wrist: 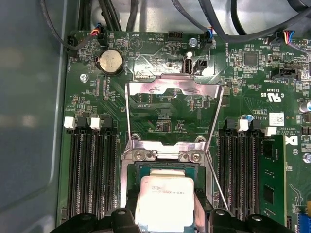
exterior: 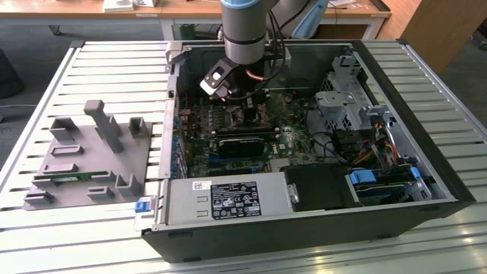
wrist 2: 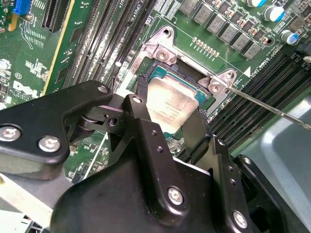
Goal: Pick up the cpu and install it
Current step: 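Place the cpu into insertion slot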
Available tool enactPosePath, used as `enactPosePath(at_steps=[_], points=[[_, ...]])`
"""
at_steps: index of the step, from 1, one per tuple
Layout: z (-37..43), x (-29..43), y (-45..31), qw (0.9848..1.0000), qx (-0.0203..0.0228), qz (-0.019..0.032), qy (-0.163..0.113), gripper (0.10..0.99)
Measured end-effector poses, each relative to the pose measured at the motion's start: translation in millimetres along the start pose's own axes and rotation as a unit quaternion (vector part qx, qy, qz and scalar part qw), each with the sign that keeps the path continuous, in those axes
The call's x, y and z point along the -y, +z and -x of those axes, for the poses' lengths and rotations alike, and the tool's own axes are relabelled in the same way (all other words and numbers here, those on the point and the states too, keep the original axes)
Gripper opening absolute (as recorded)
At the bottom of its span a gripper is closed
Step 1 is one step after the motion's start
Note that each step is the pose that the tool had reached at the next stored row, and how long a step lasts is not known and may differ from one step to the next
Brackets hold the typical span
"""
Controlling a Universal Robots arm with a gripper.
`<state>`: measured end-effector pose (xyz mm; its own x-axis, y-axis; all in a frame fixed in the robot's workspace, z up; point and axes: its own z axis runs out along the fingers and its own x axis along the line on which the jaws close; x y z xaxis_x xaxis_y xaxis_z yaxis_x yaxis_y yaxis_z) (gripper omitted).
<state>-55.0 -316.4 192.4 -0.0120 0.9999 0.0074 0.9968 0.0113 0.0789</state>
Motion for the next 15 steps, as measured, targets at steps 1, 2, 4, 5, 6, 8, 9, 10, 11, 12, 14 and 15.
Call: enactPosePath(at_steps=[1, 2, 4, 5, 6, 8, 9, 10, 11, 12, 14, 15], points=[[-0.1, 0.0, 0.1, 1.0, -0.0001, 0.0001, 0.0, 0.529], [-0.1, 0.0, 0.2, 1.0, -0.0001, 0.0001, 0.0, 0.529], [-0.1, 0.0, 0.2, 1.0, -0.0002, 0.0001, 0.0, 0.529], [-0.1, 0.0, 0.2, 1.0, -0.0002, 0.0001, 0.0, 0.529], [-0.1, 0.0, 0.2, 1.0, -0.0003, 0.0001, -0.002, 0.529], [-0.1, 0.0, 0.2, 1.0, -0.0006, 0.0001, -0.005, 0.529], [-0.1, 0.0, 0.2, 1.0, -0.0006, 0.0001, -0.005, 0.529], [-0.1, 0.0, 0.2, 1.0, -0.0006, 0.0001, -0.005, 0.529], [-0.1, 0.0, 0.2, 1.0, -0.0006, 0.0001, -0.005, 0.529], [-0.1, 0.0, 0.2, 1.0, -0.0006, 0.0001, -0.005, 0.529], [-0.2, -0.1, 0.5, 1.0, -0.0011, 0.0004, -0.005, 0.529], [-0.5, -0.3, 1.1, 1.0, -0.0019, 0.0009, -0.005, 0.537]])
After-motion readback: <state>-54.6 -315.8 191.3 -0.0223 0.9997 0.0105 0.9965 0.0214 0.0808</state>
